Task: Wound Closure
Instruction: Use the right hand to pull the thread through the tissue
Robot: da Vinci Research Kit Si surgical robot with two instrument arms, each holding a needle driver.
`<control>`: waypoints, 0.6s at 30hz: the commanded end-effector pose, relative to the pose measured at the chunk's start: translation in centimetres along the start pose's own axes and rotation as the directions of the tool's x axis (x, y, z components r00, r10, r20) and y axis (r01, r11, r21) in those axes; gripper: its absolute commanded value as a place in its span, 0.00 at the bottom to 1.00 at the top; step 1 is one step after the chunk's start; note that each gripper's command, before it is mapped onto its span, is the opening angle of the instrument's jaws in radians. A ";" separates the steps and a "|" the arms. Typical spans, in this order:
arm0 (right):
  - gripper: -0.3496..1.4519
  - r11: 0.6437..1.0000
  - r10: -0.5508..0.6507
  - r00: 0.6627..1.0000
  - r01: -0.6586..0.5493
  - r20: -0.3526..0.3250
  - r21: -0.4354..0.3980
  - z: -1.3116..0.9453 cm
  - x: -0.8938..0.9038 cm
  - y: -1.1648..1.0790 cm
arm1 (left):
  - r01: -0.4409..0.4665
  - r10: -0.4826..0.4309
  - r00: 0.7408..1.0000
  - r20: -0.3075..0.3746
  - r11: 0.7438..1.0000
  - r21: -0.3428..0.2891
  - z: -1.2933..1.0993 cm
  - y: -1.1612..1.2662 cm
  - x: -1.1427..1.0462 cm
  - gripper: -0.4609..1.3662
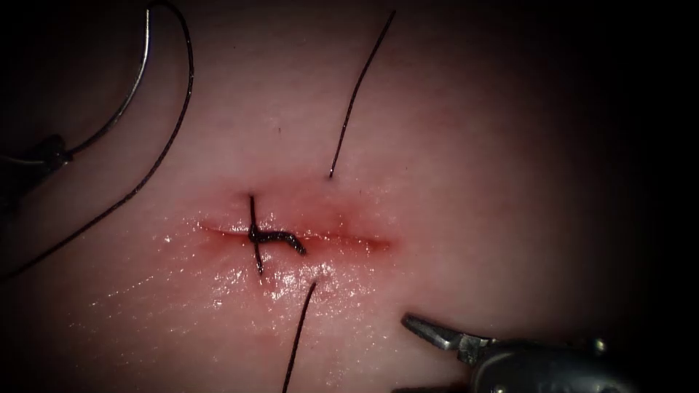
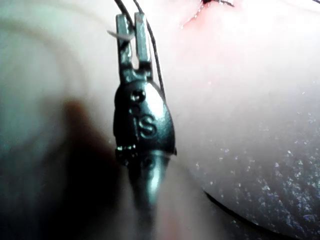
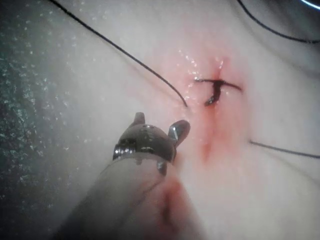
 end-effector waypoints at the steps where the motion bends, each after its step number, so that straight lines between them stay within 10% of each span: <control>1: 0.98 1.000 -0.001 1.000 0.001 0.001 0.008 0.04 -0.03 0.01 | 0.000 0.000 1.000 0.000 1.000 -0.002 0.00 0.00 0.00 0.06; 18: 0.96 0.999 -0.015 1.000 0.014 0.013 0.049 0.73 -0.24 -0.01 | 0.000 0.000 1.000 0.000 1.000 -0.002 -0.01 0.00 0.01 0.06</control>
